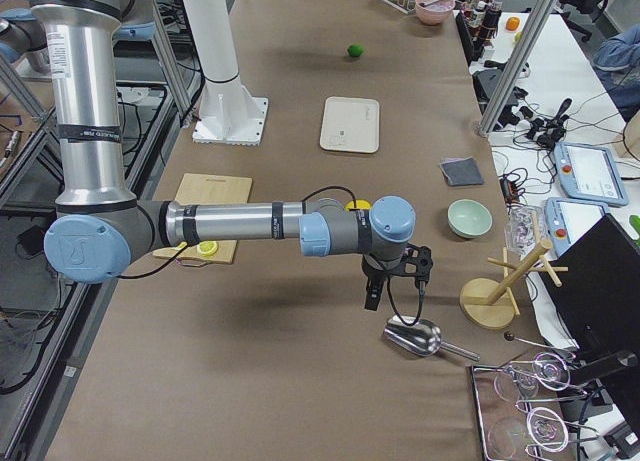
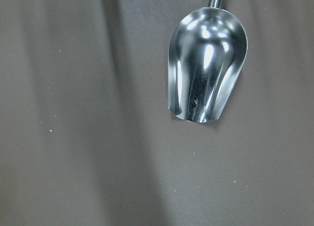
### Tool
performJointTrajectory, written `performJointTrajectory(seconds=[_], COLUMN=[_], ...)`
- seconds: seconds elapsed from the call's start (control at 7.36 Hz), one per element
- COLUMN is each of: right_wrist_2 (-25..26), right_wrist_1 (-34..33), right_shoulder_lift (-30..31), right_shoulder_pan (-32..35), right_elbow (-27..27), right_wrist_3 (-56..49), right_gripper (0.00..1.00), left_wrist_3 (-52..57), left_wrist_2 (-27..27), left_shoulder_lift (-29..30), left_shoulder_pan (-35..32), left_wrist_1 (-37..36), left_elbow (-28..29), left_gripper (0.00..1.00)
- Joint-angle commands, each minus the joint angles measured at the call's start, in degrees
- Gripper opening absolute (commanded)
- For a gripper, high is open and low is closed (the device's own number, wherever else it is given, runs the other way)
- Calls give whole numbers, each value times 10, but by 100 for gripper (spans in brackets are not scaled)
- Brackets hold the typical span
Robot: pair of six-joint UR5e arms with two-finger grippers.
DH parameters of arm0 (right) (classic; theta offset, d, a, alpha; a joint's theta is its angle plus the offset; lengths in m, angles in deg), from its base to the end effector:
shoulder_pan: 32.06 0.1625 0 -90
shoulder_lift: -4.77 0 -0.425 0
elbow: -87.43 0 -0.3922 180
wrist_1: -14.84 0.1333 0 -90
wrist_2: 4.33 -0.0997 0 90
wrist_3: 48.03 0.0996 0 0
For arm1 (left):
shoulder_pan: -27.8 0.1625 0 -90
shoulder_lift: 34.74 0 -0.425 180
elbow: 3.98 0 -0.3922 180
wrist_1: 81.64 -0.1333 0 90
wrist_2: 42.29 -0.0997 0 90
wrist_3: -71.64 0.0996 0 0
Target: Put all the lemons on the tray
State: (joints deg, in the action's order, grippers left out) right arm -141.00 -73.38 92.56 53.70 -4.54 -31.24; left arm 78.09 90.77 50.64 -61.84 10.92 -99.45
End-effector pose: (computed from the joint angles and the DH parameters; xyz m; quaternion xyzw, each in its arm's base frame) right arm 0.0227 -0.5169 0.6162 -0.0253 -0.3976 0.0798 0.9137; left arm -0.0624 -0.4622 0.6470 0.0471 0.3648 0.0661 0.9275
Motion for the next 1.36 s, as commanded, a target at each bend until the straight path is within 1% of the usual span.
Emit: performJointTrajectory(seconds=[0.0,0.27,0.41,0.68,0.95,1.09,1.22], right_wrist_2=[-1,-1,-2,-19,-18,-18,-18], right_wrist_1=[-3,-3,-6,-54,-58,-58,-55], right_shoulder_lift=[-2,-16,-37,-93,-131,-142,-156], right_shoulder_pan=[-6,-37,-57,-95,-141,-160,-184], right_elbow=[2,6,14,21,28,28,28], right_wrist_3=[2,10,10,11,13,46,107], right_gripper=[100,100,100,100,100,99,99], left_wrist_3=[-4,-34,-33,-35,-35,-35,-36], left_wrist_2=[0,0,3,4,4,4,5], left_shoulder_lift=[3,8,8,8,1,3,2], left_shoulder_pan=[2,5,5,5,5,6,7], left_wrist_1=[0,1,1,1,1,-1,0], left_elbow=[1,-3,-6,-7,-20,-22,-23], left_gripper=[98,98,98,98,98,98,98])
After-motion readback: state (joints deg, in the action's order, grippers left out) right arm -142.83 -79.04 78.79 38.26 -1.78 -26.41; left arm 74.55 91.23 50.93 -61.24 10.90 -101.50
